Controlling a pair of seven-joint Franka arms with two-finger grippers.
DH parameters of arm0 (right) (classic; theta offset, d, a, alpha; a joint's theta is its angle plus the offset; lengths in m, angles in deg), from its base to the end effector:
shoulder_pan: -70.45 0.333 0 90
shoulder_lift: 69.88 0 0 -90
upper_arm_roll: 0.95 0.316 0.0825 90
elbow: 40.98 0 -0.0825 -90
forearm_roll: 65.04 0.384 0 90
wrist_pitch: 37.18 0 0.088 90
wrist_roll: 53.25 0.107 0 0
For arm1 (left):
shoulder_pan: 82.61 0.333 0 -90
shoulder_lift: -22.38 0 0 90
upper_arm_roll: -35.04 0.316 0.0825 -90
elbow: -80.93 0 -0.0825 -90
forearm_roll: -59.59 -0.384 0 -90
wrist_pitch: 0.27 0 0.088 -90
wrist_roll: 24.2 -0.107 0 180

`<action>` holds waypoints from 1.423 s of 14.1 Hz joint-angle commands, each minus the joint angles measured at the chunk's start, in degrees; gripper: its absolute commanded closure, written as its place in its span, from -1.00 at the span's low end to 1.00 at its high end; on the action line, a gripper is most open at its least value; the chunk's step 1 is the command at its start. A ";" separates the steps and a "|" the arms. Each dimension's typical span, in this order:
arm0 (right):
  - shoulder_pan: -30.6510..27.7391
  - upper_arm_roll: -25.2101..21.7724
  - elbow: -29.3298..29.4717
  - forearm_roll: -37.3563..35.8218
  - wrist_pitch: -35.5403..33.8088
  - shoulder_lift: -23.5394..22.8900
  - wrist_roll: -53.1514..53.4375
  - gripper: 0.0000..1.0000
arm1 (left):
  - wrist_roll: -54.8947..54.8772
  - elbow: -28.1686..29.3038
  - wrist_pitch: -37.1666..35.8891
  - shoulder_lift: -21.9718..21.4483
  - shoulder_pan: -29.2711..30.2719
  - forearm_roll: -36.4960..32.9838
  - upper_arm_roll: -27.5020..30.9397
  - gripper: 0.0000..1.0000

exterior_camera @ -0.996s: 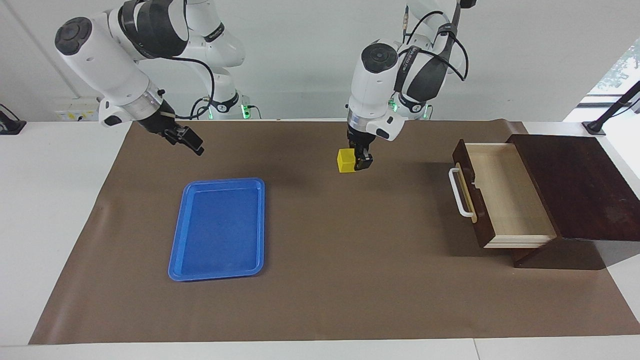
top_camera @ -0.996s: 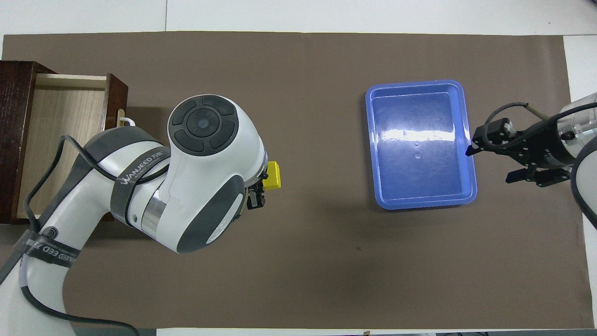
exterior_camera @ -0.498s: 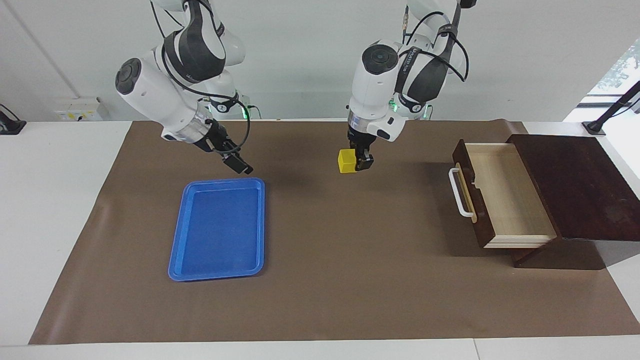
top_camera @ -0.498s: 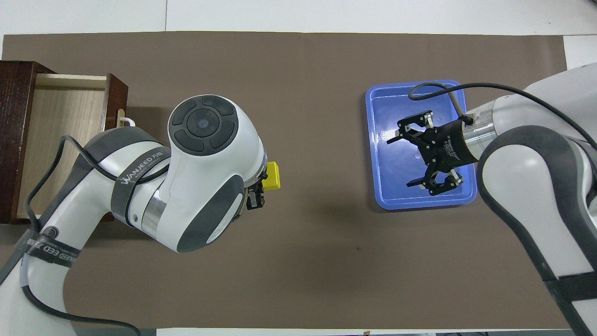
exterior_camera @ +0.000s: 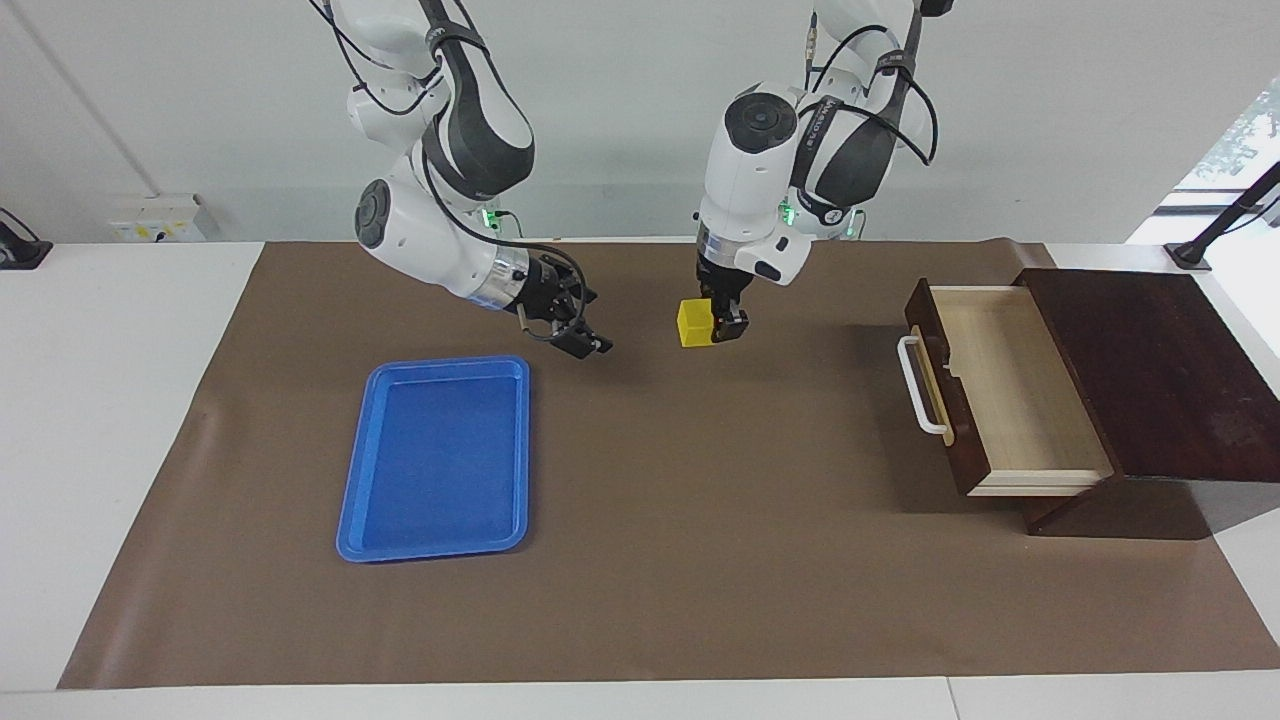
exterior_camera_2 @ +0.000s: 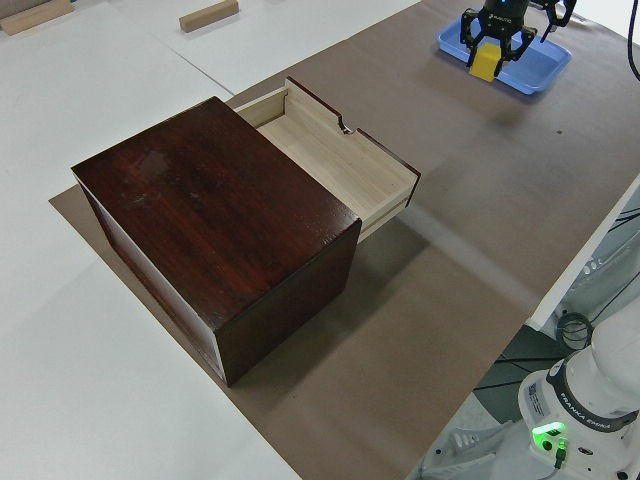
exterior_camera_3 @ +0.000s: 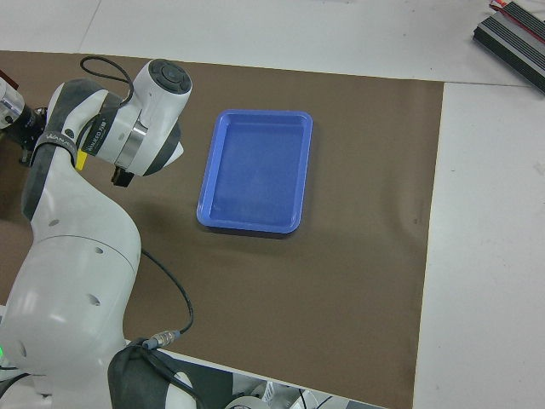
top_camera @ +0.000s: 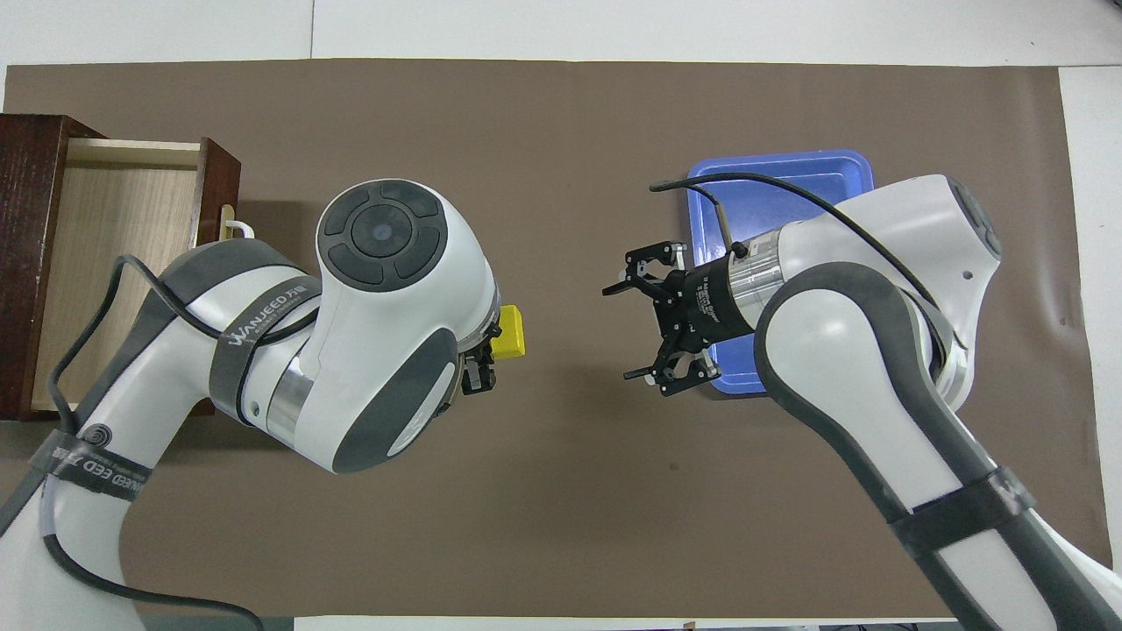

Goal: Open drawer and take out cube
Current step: 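Carry the cube toward the center while the right gripper reaches it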

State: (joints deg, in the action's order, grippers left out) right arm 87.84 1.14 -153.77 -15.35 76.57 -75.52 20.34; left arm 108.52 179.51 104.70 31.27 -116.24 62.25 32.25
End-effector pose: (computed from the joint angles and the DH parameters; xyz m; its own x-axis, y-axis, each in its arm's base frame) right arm 0.5307 0.2378 0.4349 0.1541 -0.6931 -0.7042 -0.9741 -0.2258 0.0091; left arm 0.4852 -0.3608 0.4853 -0.1233 0.9923 -0.0083 0.9902 0.1225 -0.0673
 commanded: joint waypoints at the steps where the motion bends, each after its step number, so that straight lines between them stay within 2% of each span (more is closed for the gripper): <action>1: 2.12 -0.15 -1.56 4.53 1.04 0.28 0.50 -1.00 | 0.08 1.61 1.03 -1.07 -0.12 1.03 0.42 1.00; 4: 4.83 -0.15 -2.44 7.52 1.47 -0.69 -0.11 -1.00 | 0.08 1.70 1.46 -1.16 -0.21 1.11 0.42 1.00; 6: 5.55 -0.15 -3.23 8.13 4.55 -1.13 -0.11 -1.00 | 0.17 1.78 1.82 -1.16 -0.30 1.03 0.42 1.00; 13: 7.75 -0.07 -1.30 10.94 9.56 -4.55 -0.29 -1.00 | 0.17 2.75 2.08 -1.51 -0.39 1.03 0.33 1.00; 20: 9.77 -0.07 -0.24 14.73 13.17 -5.08 0.24 -1.00 | 0.17 3.72 2.26 -1.77 -0.39 1.03 0.33 1.00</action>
State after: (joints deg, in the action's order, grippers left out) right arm 96.83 1.17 -154.93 -2.10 88.31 -79.89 20.41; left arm 108.52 181.00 105.70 31.24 -116.22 62.26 32.25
